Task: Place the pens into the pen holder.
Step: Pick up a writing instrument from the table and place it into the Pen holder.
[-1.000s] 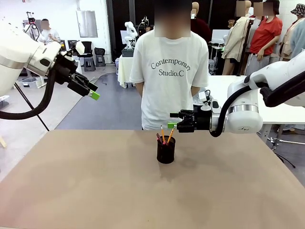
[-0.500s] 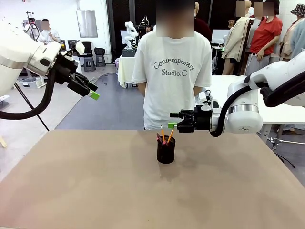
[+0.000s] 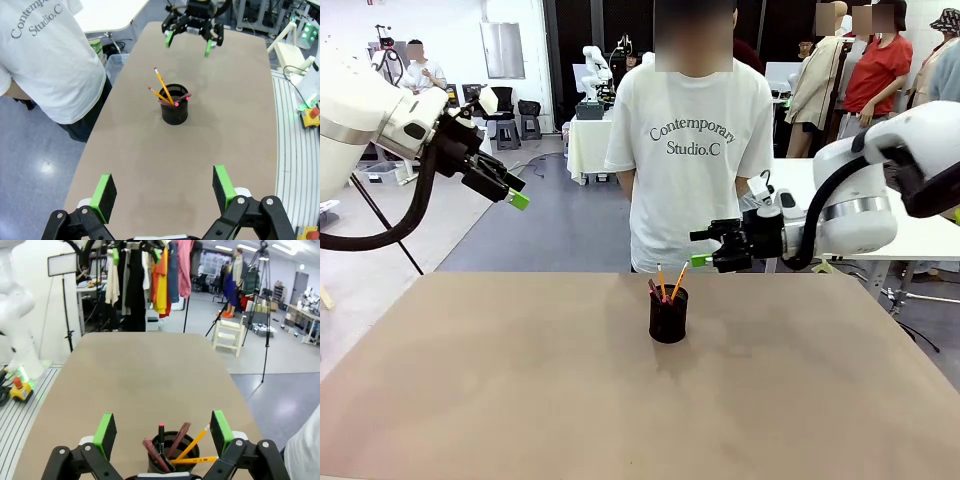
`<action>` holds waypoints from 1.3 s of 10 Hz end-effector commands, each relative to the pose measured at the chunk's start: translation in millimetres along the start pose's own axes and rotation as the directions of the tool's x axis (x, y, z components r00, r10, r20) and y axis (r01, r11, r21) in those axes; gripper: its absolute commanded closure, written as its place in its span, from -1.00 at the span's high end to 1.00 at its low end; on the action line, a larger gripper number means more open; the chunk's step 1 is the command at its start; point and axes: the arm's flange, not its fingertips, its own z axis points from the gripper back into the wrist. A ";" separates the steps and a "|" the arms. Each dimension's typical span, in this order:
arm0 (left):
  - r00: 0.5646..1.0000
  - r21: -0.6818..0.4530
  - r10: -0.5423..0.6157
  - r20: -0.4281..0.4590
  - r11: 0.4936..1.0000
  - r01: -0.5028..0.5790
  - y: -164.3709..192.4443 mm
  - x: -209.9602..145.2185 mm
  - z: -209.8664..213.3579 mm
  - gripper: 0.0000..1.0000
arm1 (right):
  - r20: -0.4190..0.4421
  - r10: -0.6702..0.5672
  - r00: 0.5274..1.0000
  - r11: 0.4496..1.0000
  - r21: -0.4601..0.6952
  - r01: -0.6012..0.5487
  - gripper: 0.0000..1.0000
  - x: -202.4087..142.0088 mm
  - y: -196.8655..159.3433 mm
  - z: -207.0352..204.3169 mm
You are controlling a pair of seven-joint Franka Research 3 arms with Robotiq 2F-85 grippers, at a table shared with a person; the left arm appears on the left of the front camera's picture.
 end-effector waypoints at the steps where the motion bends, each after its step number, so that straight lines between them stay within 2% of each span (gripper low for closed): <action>1: 1.000 0.005 0.002 -0.002 1.000 -0.002 0.5 -0.7 1.8 1.00 | -0.010 0.057 0.998 0.998 0.013 -0.057 1.00 10.6 7.0 18.7; 2: 1.000 0.005 0.002 -0.002 1.000 -0.002 0.5 -0.7 1.8 1.00 | -0.054 0.061 0.997 0.998 0.016 -0.061 1.00 16.2 1.8 28.2; 3: 1.000 0.005 0.002 -0.002 1.000 -0.002 0.5 -0.7 1.8 1.00 | -0.134 -0.003 0.991 1.000 0.003 0.003 1.00 22.6 0.0 39.8; 5: 1.000 0.005 0.002 -0.002 1.000 -0.002 0.5 -0.7 1.8 1.00 | -0.254 -0.046 0.966 0.999 -0.024 0.041 1.00 41.9 -18.1 64.6; 7: 1.000 0.005 0.002 -0.002 1.000 -0.002 0.5 -0.7 1.8 1.00 | -0.294 -0.075 0.953 0.997 -0.041 0.066 1.00 62.3 -36.7 91.6; 9: 1.000 0.005 0.002 -0.002 1.000 -0.002 0.5 -0.7 1.8 1.00 | -0.400 -0.105 0.910 0.994 -0.013 0.109 1.00 75.6 -40.7 116.9; 11: 1.000 0.005 0.002 -0.002 1.000 -0.002 0.5 -0.7 1.8 1.00 | -0.462 -0.149 0.874 0.988 -0.027 0.155 1.00 100.1 -42.3 141.4; 13: 1.000 0.005 0.002 -0.002 1.000 -0.002 0.5 -0.7 1.8 1.00 | -0.454 -0.159 0.877 0.987 -0.088 0.133 1.00 119.6 -43.5 161.8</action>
